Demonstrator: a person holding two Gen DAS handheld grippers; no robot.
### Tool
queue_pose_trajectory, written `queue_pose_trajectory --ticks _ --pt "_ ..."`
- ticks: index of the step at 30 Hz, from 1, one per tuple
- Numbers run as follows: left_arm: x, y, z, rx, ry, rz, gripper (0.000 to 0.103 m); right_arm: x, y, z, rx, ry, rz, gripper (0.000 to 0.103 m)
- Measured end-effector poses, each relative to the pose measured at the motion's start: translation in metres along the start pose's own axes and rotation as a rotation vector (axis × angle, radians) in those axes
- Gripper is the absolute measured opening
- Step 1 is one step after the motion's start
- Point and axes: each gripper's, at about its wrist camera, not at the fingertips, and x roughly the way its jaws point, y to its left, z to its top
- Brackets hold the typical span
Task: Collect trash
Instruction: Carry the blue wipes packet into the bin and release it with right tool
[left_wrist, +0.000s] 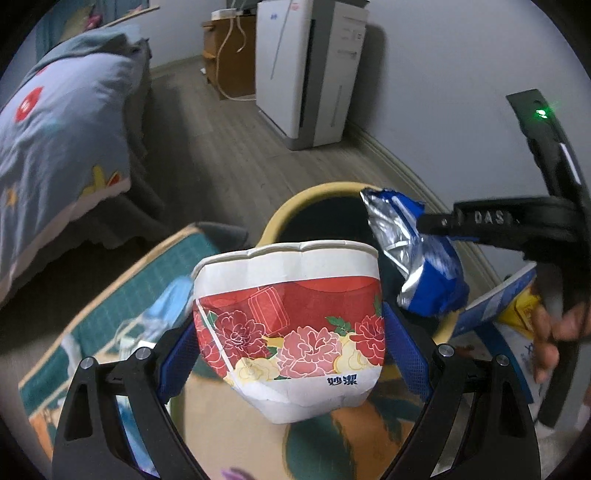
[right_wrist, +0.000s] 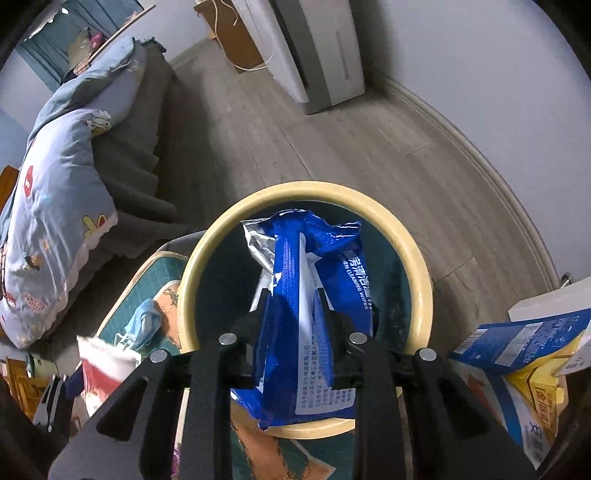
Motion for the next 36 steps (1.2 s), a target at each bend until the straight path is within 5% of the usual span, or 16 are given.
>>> queue_pose_trajectory --ticks 8,12,22,36 --pt "0.013 -0.016 0.018 0.062 -0.02 -0.001 0.091 -0.005 -0.014 0.002 0.067 -0.022 -0.013 0.026" --pt "0.019 -0.026 0.019 0.095 -0.012 0.005 0.091 -0.007 -0.015 0.003 0.077 -0.032 -0.01 0.049" --pt "0.014 -0.013 0.01 0.062 -0.006 0.038 0.095 -0.013 -0.012 0.002 0.092 -0.047 0.006 0.091" --pt "-0.039 0.034 -0.03 -0.061 -0.031 0.085 0.096 -0.026 0.025 -0.007 -0.059 -0.1 -0.045 0.097"
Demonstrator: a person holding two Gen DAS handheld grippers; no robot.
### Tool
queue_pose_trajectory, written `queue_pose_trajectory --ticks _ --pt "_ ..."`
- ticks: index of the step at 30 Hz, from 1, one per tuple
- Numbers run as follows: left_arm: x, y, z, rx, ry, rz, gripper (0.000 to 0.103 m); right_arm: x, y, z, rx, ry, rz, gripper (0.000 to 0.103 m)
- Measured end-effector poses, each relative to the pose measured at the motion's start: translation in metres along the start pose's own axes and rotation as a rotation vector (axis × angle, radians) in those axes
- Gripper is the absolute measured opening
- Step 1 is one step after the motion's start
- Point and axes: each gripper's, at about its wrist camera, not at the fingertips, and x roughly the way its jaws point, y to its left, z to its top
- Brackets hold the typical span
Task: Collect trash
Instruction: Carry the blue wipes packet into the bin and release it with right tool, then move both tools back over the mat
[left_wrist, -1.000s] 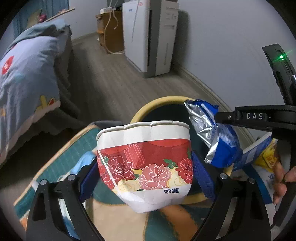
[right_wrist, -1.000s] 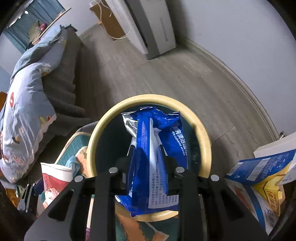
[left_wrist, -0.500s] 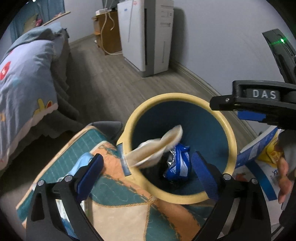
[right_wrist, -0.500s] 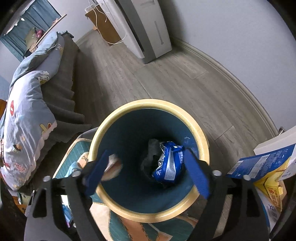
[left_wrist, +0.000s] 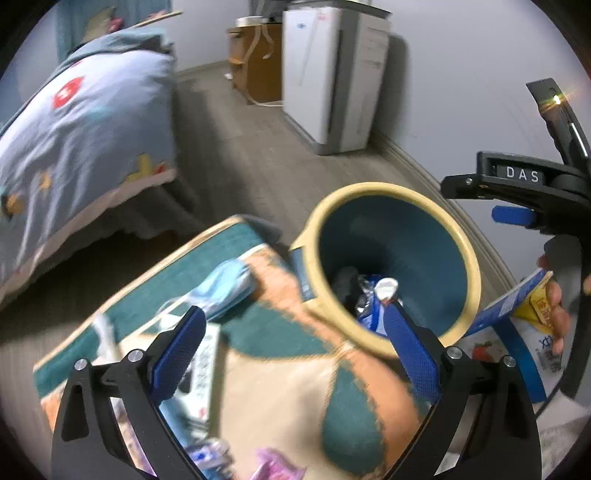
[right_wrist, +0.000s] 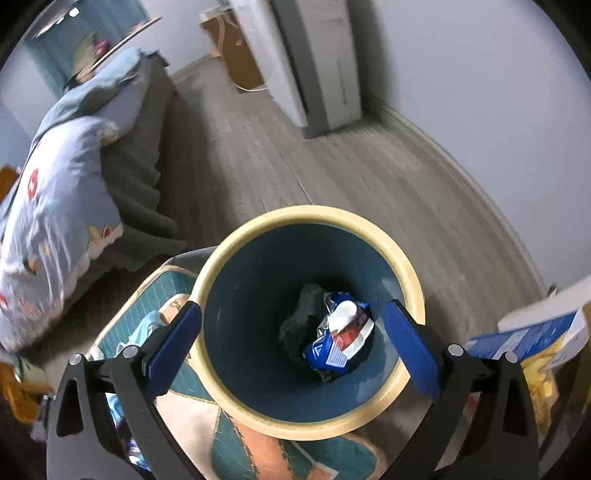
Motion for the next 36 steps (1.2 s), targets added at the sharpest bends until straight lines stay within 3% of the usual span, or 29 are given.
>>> queue_pose_trajectory --ticks 11,15,18,23,27,29,33,36 --pt "-0.078 0.086 -0.046 -0.162 -0.044 0.128 0.097 -0.03 0.056 -0.022 -0.206 -0.113 0.006 0.097" --pt "-0.104 0.103 -0.063 -0.208 -0.053 0.186 0.097 -0.034 0.085 -0.043 -0.319 -0.108 -0.039 0.097" --pt "-0.116 0.114 -0.078 -0.245 -0.052 0.199 0.098 -0.04 0.104 -0.058 -0.39 -0.111 -0.017 0.097" --pt "-0.12 0.13 -0.101 -0.257 -0.027 0.246 0.098 -0.044 0.133 -0.084 -0.478 -0.09 -0.033 0.097" --pt "-0.113 0.149 -0.115 -0.289 0.01 0.273 0.098 -0.039 0.148 -0.107 -0.476 0.015 0.083 0.097" --pt "-0.112 0.159 -0.121 -0.311 0.025 0.282 0.098 -0.04 0.154 -0.119 -0.481 0.026 0.118 0.097" --pt "-0.116 0.173 -0.129 -0.35 0.016 0.274 0.098 -0.037 0.168 -0.144 -0.53 0.033 0.1 0.097" --pt "-0.124 0.177 -0.131 -0.368 -0.008 0.259 0.098 -0.03 0.173 -0.166 -0.509 0.073 0.134 0.097"
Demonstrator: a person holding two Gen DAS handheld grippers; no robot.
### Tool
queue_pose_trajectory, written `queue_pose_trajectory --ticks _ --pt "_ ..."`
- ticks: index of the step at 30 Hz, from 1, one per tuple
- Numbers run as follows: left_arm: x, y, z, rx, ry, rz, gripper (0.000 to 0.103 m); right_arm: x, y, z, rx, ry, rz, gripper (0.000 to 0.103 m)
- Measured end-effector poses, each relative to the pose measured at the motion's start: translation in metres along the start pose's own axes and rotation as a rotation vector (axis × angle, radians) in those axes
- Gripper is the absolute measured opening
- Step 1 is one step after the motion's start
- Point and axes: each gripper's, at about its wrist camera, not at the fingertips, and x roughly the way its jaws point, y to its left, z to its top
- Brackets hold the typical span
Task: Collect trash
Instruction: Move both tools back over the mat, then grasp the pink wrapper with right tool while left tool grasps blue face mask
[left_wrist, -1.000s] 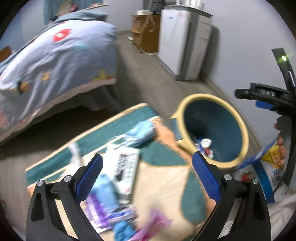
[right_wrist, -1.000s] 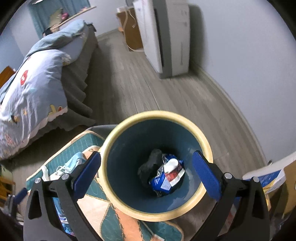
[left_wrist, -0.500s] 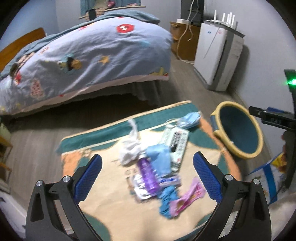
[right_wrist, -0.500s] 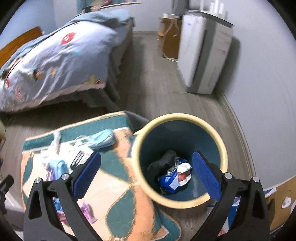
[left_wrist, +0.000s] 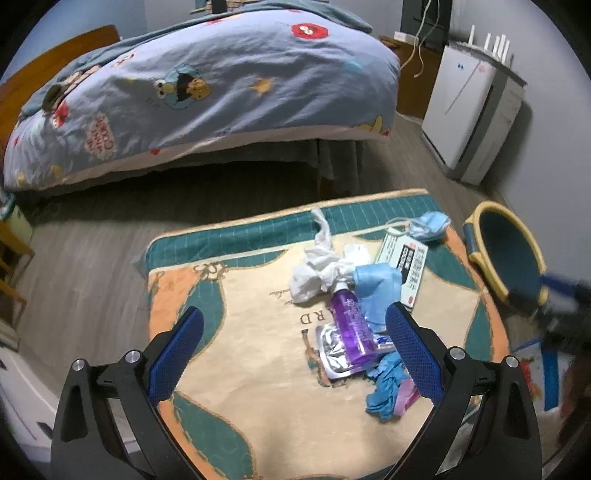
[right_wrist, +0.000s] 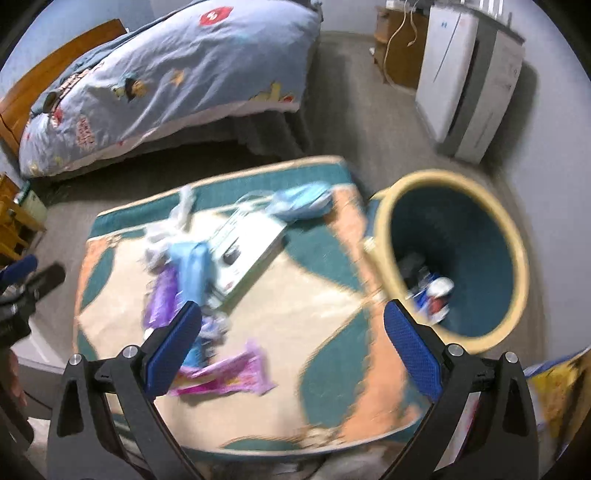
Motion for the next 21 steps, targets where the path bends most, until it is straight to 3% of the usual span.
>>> queue_pose_trajectory --ticks 4,14,17,19,21 --pt "-0.009 0.004 0.0 -0.008 -0.026 -0.004 0.098 0.013 0.028 -0.026 0.001 0.035 0.045 0.097" --pt "-0.022 0.029 -0.004 -0.085 -0.043 -0.023 0.098 0.046 0.096 -0.068 -0.187 0.048 0.053 0.095" --pt "-0.026 0.033 -0.006 -0.107 -0.047 -0.032 0.098 0.053 0.102 -0.07 -0.225 0.052 0.046 0.076" --pt "-0.026 0.034 -0.007 -0.104 -0.045 -0.03 0.098 0.06 0.101 -0.071 -0.228 0.083 0.056 0.05" --pt "-0.025 0.034 -0.007 -0.095 -0.038 -0.023 0.098 0.06 0.1 -0.07 -0.232 0.087 0.06 0.04"
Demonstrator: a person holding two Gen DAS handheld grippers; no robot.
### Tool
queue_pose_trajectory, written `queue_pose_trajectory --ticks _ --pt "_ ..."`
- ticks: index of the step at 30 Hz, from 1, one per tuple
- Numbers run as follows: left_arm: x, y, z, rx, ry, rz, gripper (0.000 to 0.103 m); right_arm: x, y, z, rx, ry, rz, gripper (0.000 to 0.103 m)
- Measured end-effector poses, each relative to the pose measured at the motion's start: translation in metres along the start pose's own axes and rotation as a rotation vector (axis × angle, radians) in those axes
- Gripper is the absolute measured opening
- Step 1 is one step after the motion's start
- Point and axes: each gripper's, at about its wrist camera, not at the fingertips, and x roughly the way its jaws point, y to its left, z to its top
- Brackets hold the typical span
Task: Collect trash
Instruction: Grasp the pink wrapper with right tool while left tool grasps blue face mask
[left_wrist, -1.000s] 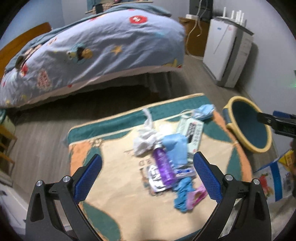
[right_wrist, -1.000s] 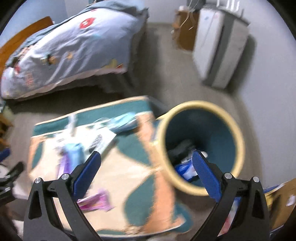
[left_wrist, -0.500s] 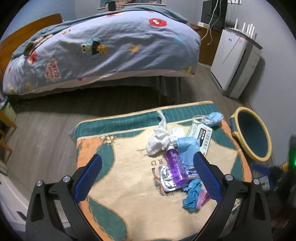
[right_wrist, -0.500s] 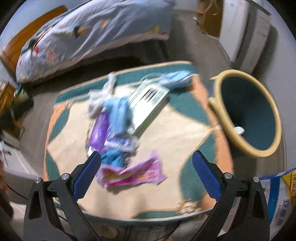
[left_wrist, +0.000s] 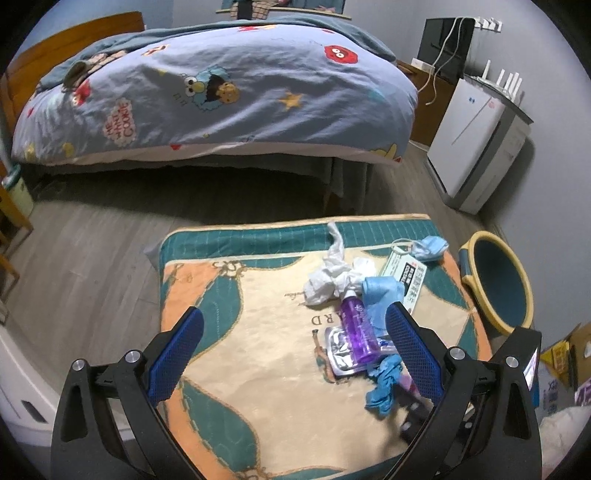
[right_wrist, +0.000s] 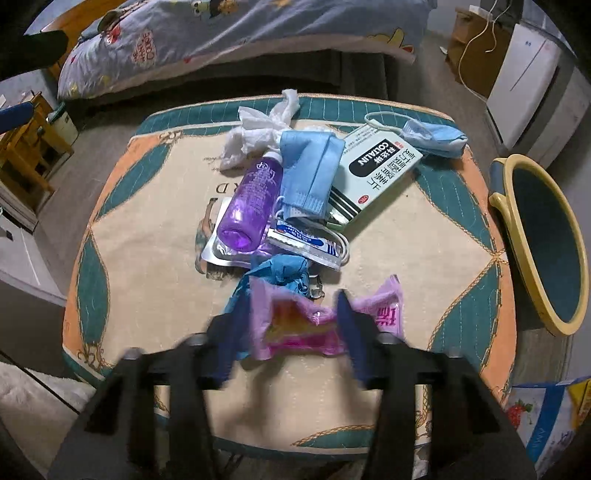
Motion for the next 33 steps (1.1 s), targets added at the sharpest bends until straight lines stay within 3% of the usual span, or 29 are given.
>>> queue_pose_trajectory --ticks 2,11,16,19,22,26,29,33 --pt "0.001 0.0 0.0 -0.003 0.004 0.002 0.098 -0.005 -0.003 0.002 0.012 -0.016 0.023 0.028" --pt "0.012 -0.011 0.005 0.031 0.018 0.008 0.098 -0.062 -0.058 0.048 0.105 -0.022 0.101 0.026" --pt "0.035 -0.025 0.003 0.091 0.052 0.035 0.098 -0.101 -0.097 0.075 0.06 -0.107 0.04 0.026" --pt "0.054 -0.038 -0.002 0.127 0.083 0.04 0.098 -0.097 -0.121 0.072 0.144 -0.134 0.062 0.026" --pt "0.073 -0.056 -0.005 0.171 0.103 0.033 0.097 -0.08 -0.14 0.071 0.238 -0.09 0.086 0.026" --pt "0.094 -0.077 -0.006 0.184 0.125 -0.007 0.097 -0.076 -0.151 0.074 0.25 -0.097 0.08 0.026" --pt "0.108 -0.098 -0.008 0.257 0.141 -0.016 0.097 -0.068 -0.162 0.075 0.295 -0.083 0.109 0.026" --pt "0.128 -0.12 -0.012 0.34 0.159 -0.024 0.095 -0.061 -0.167 0.082 0.278 -0.085 0.078 0.026"
